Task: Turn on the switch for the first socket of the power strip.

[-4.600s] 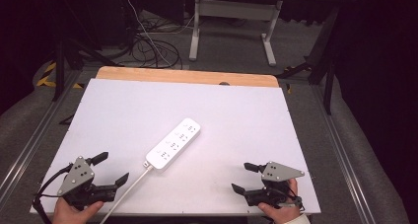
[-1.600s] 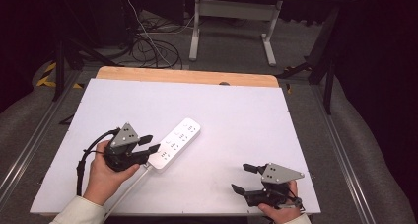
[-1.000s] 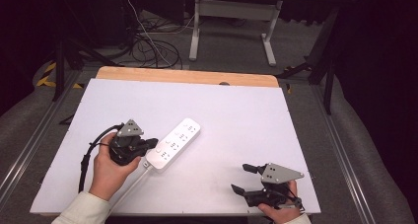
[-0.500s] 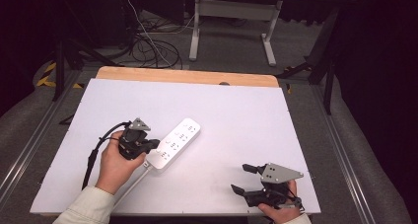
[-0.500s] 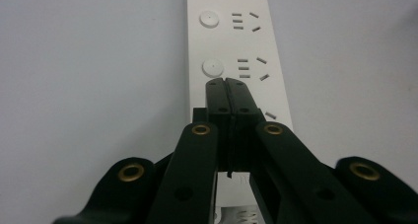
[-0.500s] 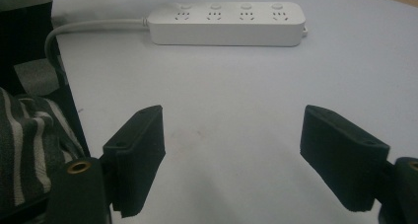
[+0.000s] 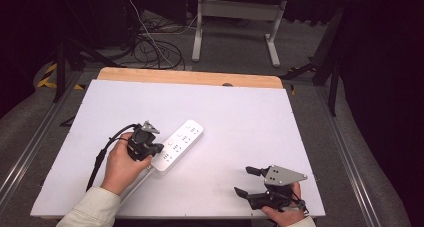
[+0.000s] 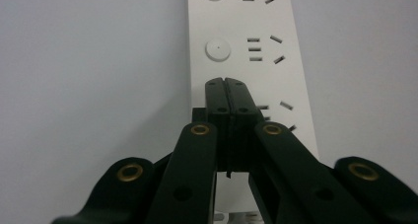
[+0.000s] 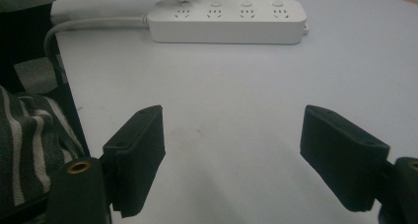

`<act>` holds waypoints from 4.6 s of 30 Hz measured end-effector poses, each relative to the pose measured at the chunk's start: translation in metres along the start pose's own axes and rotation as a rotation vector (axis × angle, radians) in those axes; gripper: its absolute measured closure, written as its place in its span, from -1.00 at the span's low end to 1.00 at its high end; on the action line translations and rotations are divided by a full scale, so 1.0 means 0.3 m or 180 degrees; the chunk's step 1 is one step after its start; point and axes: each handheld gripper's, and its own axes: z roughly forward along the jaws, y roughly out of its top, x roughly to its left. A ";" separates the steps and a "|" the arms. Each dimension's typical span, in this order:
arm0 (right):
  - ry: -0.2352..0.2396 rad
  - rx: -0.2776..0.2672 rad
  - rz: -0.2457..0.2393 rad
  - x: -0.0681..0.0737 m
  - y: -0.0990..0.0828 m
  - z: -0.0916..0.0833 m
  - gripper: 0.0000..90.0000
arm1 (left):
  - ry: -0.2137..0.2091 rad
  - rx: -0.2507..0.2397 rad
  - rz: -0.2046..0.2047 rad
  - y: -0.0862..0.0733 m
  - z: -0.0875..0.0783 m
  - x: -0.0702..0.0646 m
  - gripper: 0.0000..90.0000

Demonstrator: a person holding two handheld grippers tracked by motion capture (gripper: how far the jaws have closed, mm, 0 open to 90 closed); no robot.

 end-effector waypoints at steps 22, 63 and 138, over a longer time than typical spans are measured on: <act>0.0011 0.0002 0.0003 0.000 -0.001 0.000 -0.44 | 0.0021 -0.0018 0.0068 -0.005 0.008 -0.007 1.00; 0.0018 0.0023 0.0000 0.003 0.000 0.003 -0.44 | 0.0038 -0.0067 0.0017 -0.020 0.017 -0.007 1.00; 0.0012 0.0037 -0.0003 -0.001 -0.004 0.002 -0.44 | -0.0039 -0.1120 0.0285 -0.043 -0.269 -0.079 -0.35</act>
